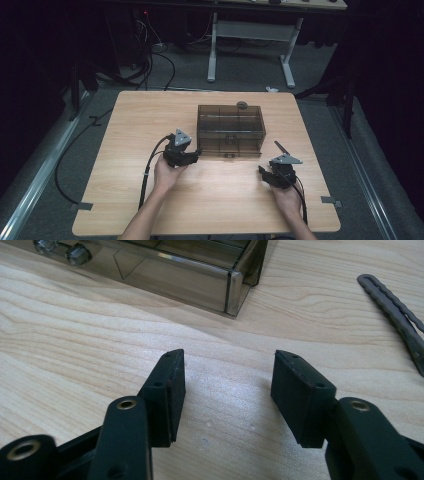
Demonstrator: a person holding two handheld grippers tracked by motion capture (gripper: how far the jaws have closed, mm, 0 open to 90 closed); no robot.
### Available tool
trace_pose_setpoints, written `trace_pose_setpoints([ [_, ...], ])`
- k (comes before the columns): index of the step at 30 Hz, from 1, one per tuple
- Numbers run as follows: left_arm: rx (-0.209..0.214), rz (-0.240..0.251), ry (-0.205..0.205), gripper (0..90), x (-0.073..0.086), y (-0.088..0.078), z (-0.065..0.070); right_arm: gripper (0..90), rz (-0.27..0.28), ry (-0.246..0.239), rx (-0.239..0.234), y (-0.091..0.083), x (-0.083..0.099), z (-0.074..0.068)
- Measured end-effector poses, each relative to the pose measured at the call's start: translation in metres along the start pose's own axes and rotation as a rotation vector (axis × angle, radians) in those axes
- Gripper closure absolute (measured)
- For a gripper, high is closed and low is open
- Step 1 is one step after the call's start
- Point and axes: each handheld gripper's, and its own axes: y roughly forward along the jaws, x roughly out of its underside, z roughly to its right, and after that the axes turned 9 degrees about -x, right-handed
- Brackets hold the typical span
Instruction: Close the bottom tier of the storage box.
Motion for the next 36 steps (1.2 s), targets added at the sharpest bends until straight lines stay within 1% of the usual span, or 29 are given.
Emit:
trace_pose_setpoints([
  [2, 0.0, -0.011, -0.004, 42.4, 0.004, 0.001, 0.002, 49.7, -0.001, -0.003, -0.003, 0.0, 0.0, 0.001],
  [3, -0.003, -0.021, -0.002, 41.4, 0.006, 0.003, 0.004, 51.8, -0.006, 0.0, -0.009, -0.001, -0.001, 0.001],
  [5, -0.005, -0.026, 0.0, 41.1, 0.007, 0.004, 0.004, 52.7, -0.012, -0.001, -0.011, 0.0, -0.002, 0.001],
  [6, 0.005, -0.038, -0.002, 41.0, 0.009, 0.005, 0.006, 55.0, -0.034, -0.012, -0.016, 0.0, -0.006, 0.003],
  [7, 0.005, -0.038, -0.002, 40.9, 0.009, 0.005, 0.006, 55.0, -0.034, -0.012, -0.016, 0.0, -0.006, 0.003],
  [8, 0.01, -0.046, -0.004, 40.9, 0.011, 0.008, 0.009, 56.9, -0.043, -0.015, -0.019, 0.001, -0.009, 0.004],
  [10, 0.012, -0.049, -0.006, 40.9, 0.012, 0.009, 0.011, 57.4, -0.038, -0.009, -0.026, 0.001, -0.011, 0.005],
  [11, 0.013, -0.053, -0.006, 40.9, 0.014, 0.01, 0.012, 58.1, -0.05, -0.003, -0.032, 0.002, -0.012, 0.007],
  [13, 0.01, -0.062, -0.009, 41.1, 0.016, 0.014, 0.014, 59.9, -0.052, 0.001, -0.043, 0.004, -0.016, 0.009],
  [14, 0.002, -0.069, -0.013, 41.5, 0.018, 0.016, 0.015, 60.5, -0.051, 0.0, -0.048, 0.005, -0.018, 0.01],
  [16, -0.002, -0.07, -0.02, 42.7, 0.02, 0.019, 0.016, 62.0, -0.048, 0.002, -0.053, 0.006, -0.02, 0.01],
  [20, -0.01, -0.069, -0.013, 45.8, 0.022, 0.021, 0.017, 63.0, -0.053, 0.007, -0.056, 0.009, -0.025, 0.012],
  [27, -0.012, -0.094, -0.008, 50.4, 0.024, 0.027, 0.018, 64.8, -0.06, 0.013, -0.059, 0.016, -0.031, 0.013],
  [31, -0.011, -0.099, -0.008, 53.1, 0.025, 0.031, 0.019, 66.0, -0.055, 0.0, -0.063, 0.018, -0.034, 0.012],
  [36, -0.003, -0.096, -0.011, 57.5, 0.025, 0.034, 0.021, 68.8, -0.053, 0.0, -0.073, 0.02, -0.036, 0.012],
])
